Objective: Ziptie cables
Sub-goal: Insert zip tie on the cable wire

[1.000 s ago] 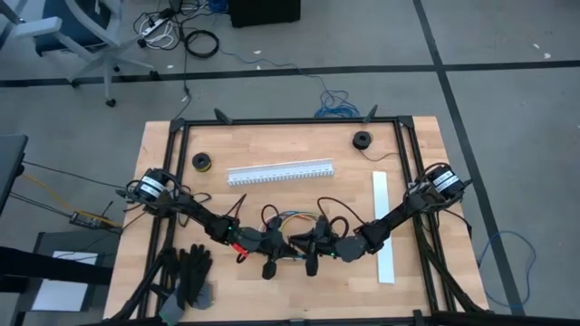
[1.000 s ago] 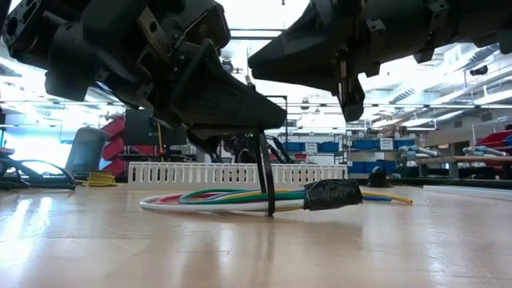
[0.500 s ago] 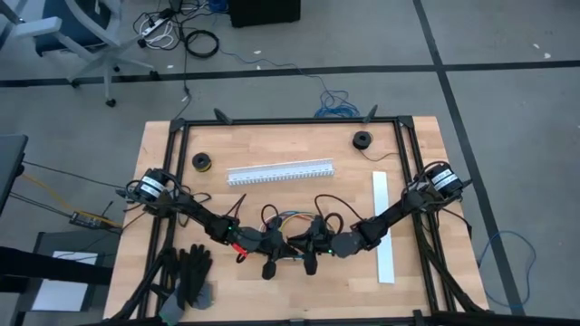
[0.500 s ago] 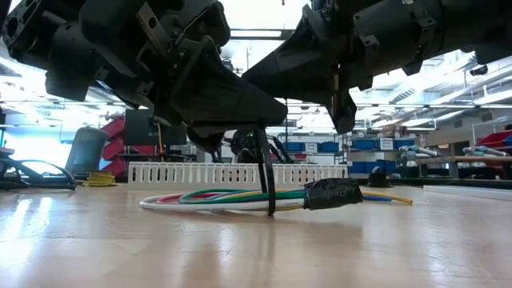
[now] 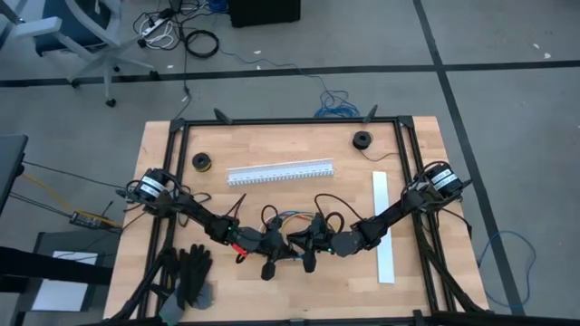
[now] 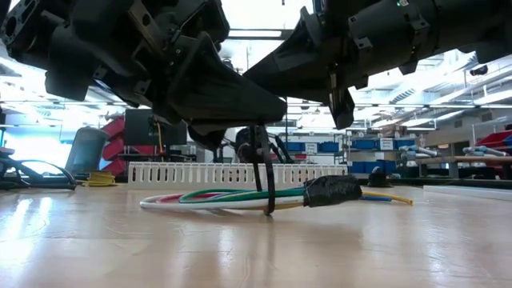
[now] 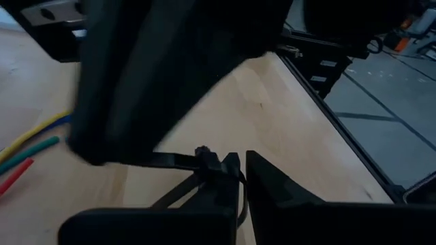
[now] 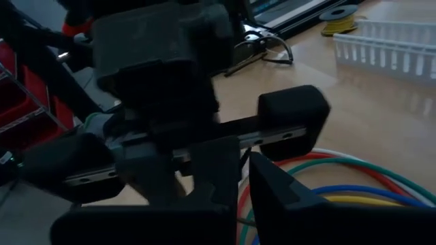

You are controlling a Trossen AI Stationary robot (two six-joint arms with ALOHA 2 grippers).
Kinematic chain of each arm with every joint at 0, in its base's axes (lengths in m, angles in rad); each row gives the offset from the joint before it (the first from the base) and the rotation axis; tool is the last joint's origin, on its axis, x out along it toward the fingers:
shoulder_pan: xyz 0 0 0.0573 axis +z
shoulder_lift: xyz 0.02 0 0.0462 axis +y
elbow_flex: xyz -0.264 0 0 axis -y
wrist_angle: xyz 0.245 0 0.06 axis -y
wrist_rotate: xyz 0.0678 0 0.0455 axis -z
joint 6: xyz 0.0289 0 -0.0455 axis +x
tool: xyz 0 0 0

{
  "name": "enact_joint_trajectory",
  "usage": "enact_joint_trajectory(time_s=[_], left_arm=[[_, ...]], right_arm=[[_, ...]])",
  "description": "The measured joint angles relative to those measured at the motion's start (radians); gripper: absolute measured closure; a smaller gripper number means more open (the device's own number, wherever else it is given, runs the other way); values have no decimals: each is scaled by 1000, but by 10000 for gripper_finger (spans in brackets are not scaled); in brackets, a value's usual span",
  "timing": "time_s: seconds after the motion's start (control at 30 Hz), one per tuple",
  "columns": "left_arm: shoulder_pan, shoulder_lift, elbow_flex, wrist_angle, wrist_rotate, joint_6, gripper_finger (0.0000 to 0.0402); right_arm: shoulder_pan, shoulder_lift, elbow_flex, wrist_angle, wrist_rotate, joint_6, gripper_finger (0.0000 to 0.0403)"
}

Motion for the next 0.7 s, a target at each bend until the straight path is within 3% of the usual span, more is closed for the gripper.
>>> enact_joint_trajectory(time_s=[0.47, 0.7], left_arm=[[-7, 0, 0, 0, 23, 3, 401], [-22, 0, 0, 0, 23, 10, 401]], right_arm=[[0, 0, 0, -4, 0, 78, 325], [-2, 0, 0, 2, -2, 144, 316]])
